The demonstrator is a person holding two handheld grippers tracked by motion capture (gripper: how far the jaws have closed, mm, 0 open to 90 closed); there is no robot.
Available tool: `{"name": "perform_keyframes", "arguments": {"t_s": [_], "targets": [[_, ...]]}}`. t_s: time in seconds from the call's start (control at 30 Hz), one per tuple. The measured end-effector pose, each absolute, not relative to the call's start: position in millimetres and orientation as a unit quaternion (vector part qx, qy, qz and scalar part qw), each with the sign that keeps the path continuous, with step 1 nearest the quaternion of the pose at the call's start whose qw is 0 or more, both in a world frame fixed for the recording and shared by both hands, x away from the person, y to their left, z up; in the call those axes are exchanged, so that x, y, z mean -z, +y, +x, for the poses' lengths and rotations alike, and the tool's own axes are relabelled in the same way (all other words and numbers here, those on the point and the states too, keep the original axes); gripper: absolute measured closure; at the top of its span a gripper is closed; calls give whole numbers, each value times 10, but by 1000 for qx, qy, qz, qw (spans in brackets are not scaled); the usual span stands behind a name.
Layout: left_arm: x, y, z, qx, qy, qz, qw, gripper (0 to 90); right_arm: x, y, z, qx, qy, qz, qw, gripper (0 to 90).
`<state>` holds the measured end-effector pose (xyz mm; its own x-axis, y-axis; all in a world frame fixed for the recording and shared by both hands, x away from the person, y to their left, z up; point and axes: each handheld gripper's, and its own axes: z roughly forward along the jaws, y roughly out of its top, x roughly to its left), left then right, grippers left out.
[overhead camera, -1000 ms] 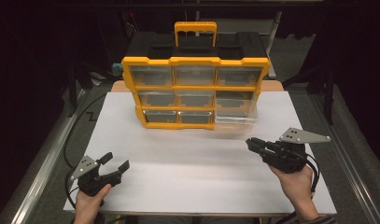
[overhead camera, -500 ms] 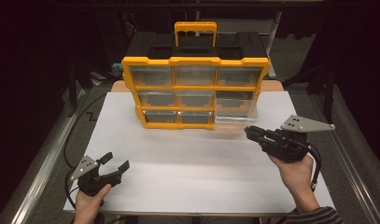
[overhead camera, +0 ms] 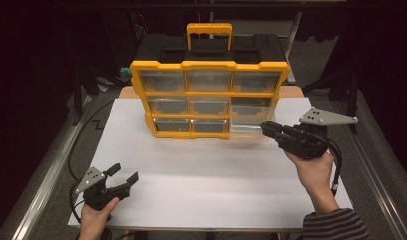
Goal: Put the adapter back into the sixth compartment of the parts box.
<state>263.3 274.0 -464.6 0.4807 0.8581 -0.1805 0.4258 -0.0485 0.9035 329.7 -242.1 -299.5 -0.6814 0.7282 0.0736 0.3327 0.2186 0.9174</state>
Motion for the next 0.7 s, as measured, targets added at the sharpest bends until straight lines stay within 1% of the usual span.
{"name": "perform_keyframes", "arguments": {"t_s": [0.37, 0.7], "targets": [[4646, 2741, 2634, -211, 463, 693, 511, 228, 2955, -2342, 3488, -499, 760, 365, 202, 772], [4646, 2741, 2634, -210, 463, 693, 511, 228, 3011, -2309, 3686, -479, 760, 387, 204, 769]]}}
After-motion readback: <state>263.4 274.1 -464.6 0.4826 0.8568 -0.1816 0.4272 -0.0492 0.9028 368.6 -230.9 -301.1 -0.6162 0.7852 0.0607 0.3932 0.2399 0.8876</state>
